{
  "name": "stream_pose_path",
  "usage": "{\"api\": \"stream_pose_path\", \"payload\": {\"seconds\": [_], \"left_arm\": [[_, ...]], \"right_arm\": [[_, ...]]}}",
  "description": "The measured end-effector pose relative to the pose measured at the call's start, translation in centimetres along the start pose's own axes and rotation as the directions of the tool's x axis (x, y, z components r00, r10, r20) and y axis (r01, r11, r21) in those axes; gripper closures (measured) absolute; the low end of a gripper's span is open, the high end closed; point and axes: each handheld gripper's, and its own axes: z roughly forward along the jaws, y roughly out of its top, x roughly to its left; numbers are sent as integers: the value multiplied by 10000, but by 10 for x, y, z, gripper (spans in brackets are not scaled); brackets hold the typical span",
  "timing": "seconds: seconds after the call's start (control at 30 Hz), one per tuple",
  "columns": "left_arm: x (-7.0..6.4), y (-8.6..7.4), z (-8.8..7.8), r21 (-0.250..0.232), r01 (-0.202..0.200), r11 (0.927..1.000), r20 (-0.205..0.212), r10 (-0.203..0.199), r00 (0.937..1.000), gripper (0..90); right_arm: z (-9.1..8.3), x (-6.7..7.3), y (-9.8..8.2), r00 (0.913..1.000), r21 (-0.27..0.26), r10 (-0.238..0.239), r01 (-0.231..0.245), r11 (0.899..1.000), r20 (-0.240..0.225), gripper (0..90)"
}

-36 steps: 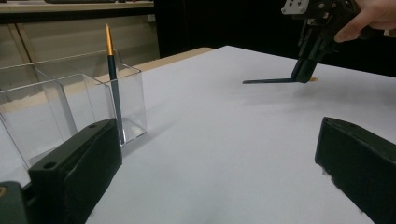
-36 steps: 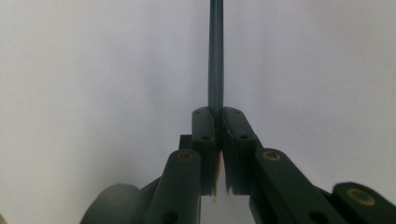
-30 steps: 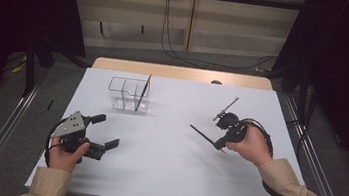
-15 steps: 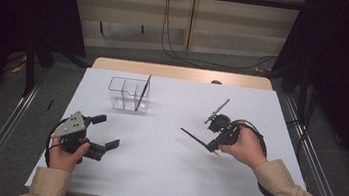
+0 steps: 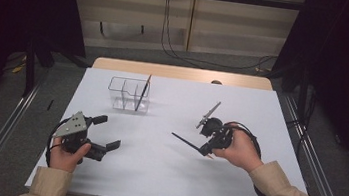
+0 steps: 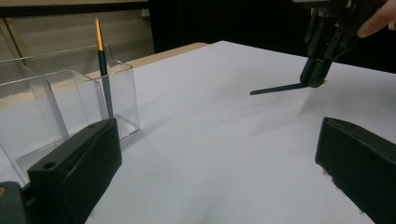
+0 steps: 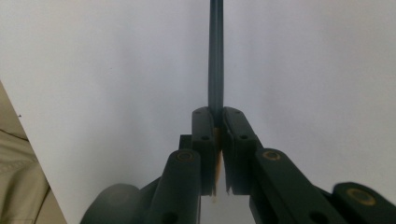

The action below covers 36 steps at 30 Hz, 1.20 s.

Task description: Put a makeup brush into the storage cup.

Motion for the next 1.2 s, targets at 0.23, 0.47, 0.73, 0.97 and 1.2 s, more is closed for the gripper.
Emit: {"api": "stream_pose_path", "payload": {"seconds": [0.23, 0.47, 0.73, 0.97, 1.2], "left_arm": [[-3, 4, 5, 162, -69, 9998, 288, 64, 9996, 1], [-9, 11, 13, 374, -196, 9991, 590, 174, 9981, 0], [-18, 21, 28, 878, -425, 9952, 1040, 333, 9940, 0], [-24, 30, 42, 1564, -702, 9852, 1518, 462, 9873, 0], [-30, 37, 56, 2350, -1014, 9667, 2024, 534, 9779, 0]], "right_arm": [[2, 10, 4, 9987, 152, -500, 501, 9986, -77, 840], [3, 14, 6, 9972, 163, -739, 741, 9971, -151, 840], [3, 19, 6, 9959, 194, -864, 870, 9960, -277, 840], [4, 20, 5, 9950, 224, -938, 946, 9953, -344, 840], [3, 26, 6, 9917, 258, -1242, 1250, 9918, -320, 840]]}}
